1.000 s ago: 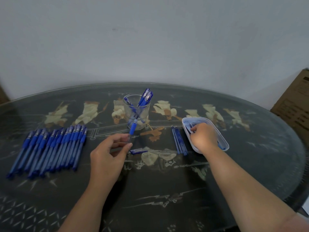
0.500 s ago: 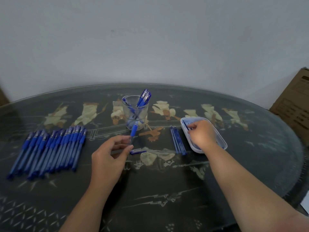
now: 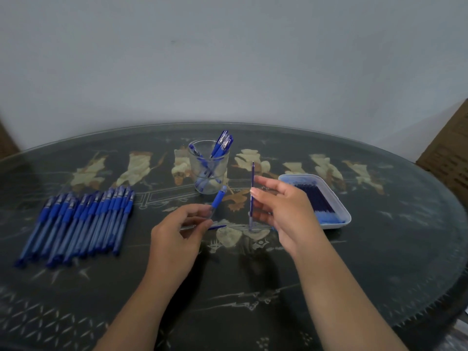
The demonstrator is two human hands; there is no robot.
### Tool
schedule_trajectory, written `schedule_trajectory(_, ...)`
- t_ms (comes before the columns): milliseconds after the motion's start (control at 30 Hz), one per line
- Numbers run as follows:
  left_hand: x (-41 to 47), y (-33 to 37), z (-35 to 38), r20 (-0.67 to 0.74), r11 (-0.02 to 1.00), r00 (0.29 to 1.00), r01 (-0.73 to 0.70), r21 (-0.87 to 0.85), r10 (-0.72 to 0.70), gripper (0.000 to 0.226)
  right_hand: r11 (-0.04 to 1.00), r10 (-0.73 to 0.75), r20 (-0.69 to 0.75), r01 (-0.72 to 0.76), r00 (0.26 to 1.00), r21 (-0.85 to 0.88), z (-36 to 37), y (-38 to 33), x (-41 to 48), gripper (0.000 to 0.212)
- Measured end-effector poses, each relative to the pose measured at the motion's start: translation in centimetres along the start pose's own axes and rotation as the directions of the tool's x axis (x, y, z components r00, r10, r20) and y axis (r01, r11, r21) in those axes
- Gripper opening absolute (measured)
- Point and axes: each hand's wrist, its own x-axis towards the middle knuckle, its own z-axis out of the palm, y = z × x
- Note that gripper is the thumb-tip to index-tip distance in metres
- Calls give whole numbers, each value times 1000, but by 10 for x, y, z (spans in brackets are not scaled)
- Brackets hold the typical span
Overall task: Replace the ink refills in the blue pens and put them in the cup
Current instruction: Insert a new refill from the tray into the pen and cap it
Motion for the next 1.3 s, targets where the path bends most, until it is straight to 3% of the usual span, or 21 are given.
schedule_trajectory(300, 4, -9, -4, -10, 953, 977, -207, 219, 214, 34, 913, 94, 140, -142, 986, 382, 8, 8, -11, 20)
schedule_trajectory(567, 7, -13, -2, -3, 937, 964, -256, 238, 264, 35, 797, 97, 40, -102, 994, 596, 1, 14, -2, 16)
schedule_trajectory(933, 8, -17, -1, 34, 918, 959, -278, 281, 280, 33, 781, 94, -18, -63, 995, 621, -6, 17, 3, 16)
schedule_trajectory(1300, 8, -17, -2, 59, 917, 961, -275, 290, 269, 34, 855, -17, -100, 66, 995, 514, -5, 20, 2, 20)
